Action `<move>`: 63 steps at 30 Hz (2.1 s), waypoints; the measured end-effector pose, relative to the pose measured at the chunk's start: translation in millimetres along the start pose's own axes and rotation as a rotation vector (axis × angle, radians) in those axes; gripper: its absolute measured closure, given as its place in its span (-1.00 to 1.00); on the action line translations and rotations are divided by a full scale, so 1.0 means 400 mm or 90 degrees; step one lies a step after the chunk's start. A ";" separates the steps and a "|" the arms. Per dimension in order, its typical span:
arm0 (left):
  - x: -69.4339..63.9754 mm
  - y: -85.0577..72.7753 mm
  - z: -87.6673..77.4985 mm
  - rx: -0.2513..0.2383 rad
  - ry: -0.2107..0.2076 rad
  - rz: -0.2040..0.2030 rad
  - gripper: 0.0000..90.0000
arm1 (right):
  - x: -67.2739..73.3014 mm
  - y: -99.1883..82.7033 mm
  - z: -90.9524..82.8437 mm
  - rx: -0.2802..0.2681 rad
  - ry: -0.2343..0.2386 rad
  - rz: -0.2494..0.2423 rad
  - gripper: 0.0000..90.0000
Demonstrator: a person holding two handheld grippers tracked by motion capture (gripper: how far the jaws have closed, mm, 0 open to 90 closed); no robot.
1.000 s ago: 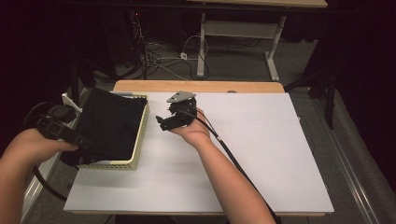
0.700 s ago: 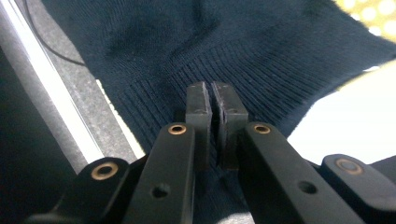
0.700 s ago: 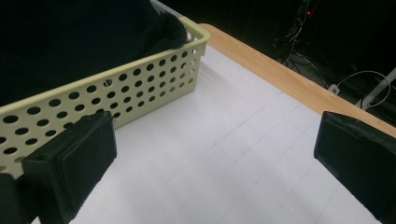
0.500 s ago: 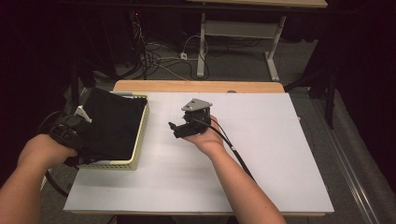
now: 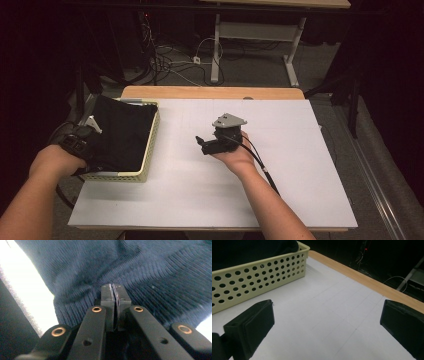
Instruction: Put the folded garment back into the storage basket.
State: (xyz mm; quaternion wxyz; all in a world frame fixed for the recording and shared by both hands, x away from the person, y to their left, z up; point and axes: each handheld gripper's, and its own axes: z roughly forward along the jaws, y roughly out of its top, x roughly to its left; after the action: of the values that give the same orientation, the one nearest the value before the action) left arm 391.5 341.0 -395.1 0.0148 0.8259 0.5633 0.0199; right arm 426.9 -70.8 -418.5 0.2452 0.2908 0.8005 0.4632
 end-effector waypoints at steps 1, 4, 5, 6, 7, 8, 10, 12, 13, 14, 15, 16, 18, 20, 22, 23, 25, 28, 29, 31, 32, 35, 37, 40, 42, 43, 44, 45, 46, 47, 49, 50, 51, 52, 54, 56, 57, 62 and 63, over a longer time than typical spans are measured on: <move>0.001 0.004 0.004 0.002 0.000 0.000 0.91 | -0.001 -0.007 -0.004 0.000 -0.001 0.000 -1.00; 0.001 0.022 0.017 0.012 0.003 0.005 0.91 | -0.002 -0.020 -0.013 0.001 -0.002 0.000 -1.00; 0.001 0.027 0.020 0.012 0.004 0.005 0.91 | -0.001 -0.026 -0.017 0.002 -0.005 -0.002 -1.00; 0.000 0.035 0.027 0.016 0.007 0.007 0.91 | -0.001 -0.028 -0.020 0.001 -0.006 -0.004 -1.00; -0.001 0.040 0.031 0.019 0.009 0.009 0.91 | 0.000 -0.032 -0.025 -0.001 -0.004 -0.003 -1.00; -0.002 0.048 0.038 0.023 0.012 0.012 0.91 | 0.000 -0.035 -0.029 -0.002 -0.003 -0.002 -1.00; -0.002 0.059 0.051 0.030 0.013 0.013 0.91 | 0.003 -0.040 -0.039 -0.007 -0.003 -0.004 -1.00; -0.002 0.068 0.066 0.037 0.012 0.014 0.91 | 0.006 -0.046 -0.052 -0.011 -0.003 -0.008 -1.00; -0.001 0.070 0.072 0.039 0.010 0.014 0.91 | 0.007 -0.049 -0.058 -0.012 -0.005 -0.011 -1.00; 0.002 0.073 0.082 0.042 0.005 0.011 0.91 | 0.008 -0.051 -0.062 -0.012 -0.005 -0.012 -1.00; 0.005 0.073 0.088 0.042 0.002 0.010 0.91 | 0.009 -0.055 -0.068 -0.011 -0.006 -0.015 -1.00; 0.008 0.074 0.096 0.040 -0.002 0.007 0.91 | 0.009 -0.057 -0.072 -0.011 -0.007 -0.016 -1.00; 0.012 0.074 0.101 0.038 -0.006 0.006 0.91 | 0.008 -0.061 -0.083 -0.013 -0.008 -0.017 -1.00; 0.011 0.074 0.100 0.036 -0.006 0.007 0.91 | 0.010 -0.066 -0.096 -0.017 -0.008 -0.015 -1.00; 0.009 0.072 0.095 0.028 -0.002 0.008 0.91 | 0.013 -0.072 -0.107 -0.018 -0.009 -0.018 -1.00; 0.009 0.071 0.091 0.025 -0.003 0.007 0.91 | 0.014 -0.076 -0.113 -0.019 -0.010 -0.018 -1.00; 0.007 0.067 0.077 0.013 -0.009 0.005 0.90 | 0.015 -0.085 -0.122 -0.020 -0.008 -0.013 -1.00; 0.005 0.062 0.052 -0.005 -0.013 0.004 0.90 | 0.018 -0.100 -0.138 -0.017 -0.009 -0.012 -1.00; 0.004 0.061 0.046 -0.009 -0.013 0.003 0.90 | 0.019 -0.108 -0.146 -0.017 -0.009 -0.010 -1.00; 0.002 0.058 0.029 -0.021 -0.014 0.001 0.90 | 0.021 -0.120 -0.162 -0.017 -0.011 -0.008 -1.00; 0.002 0.058 0.018 -0.028 -0.012 -0.001 0.91 | 0.021 -0.125 -0.168 -0.018 -0.011 -0.007 -1.00; 0.002 0.058 -0.004 -0.046 -0.011 -0.010 0.91 | 0.017 -0.151 -0.195 -0.015 -0.017 -0.002 -1.00; 0.003 0.061 -0.019 -0.065 -0.013 -0.020 0.91 | 0.013 -0.168 -0.214 -0.014 -0.022 0.005 -1.00; 0.006 0.070 -0.039 -0.094 -0.008 -0.033 0.91 | 0.005 -0.189 -0.245 -0.013 -0.029 0.011 -1.00; 0.010 0.080 -0.047 -0.108 -0.007 -0.046 0.91 | -0.002 -0.202 -0.266 -0.012 -0.036 0.014 -1.00; 0.012 0.085 -0.050 -0.115 -0.009 -0.051 0.91 | -0.007 -0.210 -0.280 -0.012 -0.040 0.017 -1.00; 0.018 0.094 -0.055 -0.127 -0.008 -0.056 0.91 | -0.010 -0.214 -0.287 -0.011 -0.043 0.018 -1.00; 0.022 0.099 -0.058 -0.136 -0.009 -0.062 0.91 | -0.014 -0.221 -0.298 -0.011 -0.048 0.022 -1.00; 0.027 0.110 -0.061 -0.151 -0.009 -0.070 0.91 | -0.016 -0.225 -0.304 -0.011 -0.051 0.023 -1.00; 0.031 0.116 -0.062 -0.161 -0.005 -0.074 0.91 | -0.020 -0.232 -0.313 -0.009 -0.055 0.027 -1.00; 0.041 0.137 -0.061 -0.178 0.002 -0.084 0.91 | -0.025 -0.241 -0.324 -0.007 -0.061 0.035 -1.00; 0.046 0.152 -0.055 -0.188 0.005 -0.088 0.91 | -0.026 -0.244 -0.328 -0.006 -0.064 0.036 -1.00; 0.049 0.161 -0.050 -0.194 0.006 -0.092 0.91 | -0.028 -0.249 -0.334 -0.005 -0.068 0.039 -1.00; 0.054 0.177 -0.038 -0.203 0.005 -0.097 0.91 | -0.029 -0.251 -0.337 -0.004 -0.070 0.041 -1.00; 0.063 0.202 -0.014 -0.223 0.012 -0.109 0.91 | -0.030 -0.255 -0.346 -0.004 -0.077 0.048 -1.00; 0.076 0.227 0.016 -0.234 0.022 -0.128 0.91 | -0.027 -0.258 -0.356 -0.006 -0.083 0.052 -1.00; 0.085 0.237 0.031 -0.244 0.023 -0.141 0.91 | -0.024 -0.259 -0.362 -0.008 -0.085 0.053 -1.00; 0.106 0.280 0.108 -0.240 0.020 -0.150 0.91 | -0.004 -0.256 -0.375 -0.010 -0.094 0.049 -1.00; 0.106 0.285 0.119 -0.233 0.018 -0.144 0.91 | 0.001 -0.254 -0.376 -0.010 -0.095 0.046 -1.00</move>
State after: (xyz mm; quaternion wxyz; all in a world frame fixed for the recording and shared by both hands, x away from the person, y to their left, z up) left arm 515.2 338.8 -436.7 0.1588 0.7404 0.6398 0.1314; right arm 303.0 -201.5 -440.7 0.2892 0.3515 0.7653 0.4551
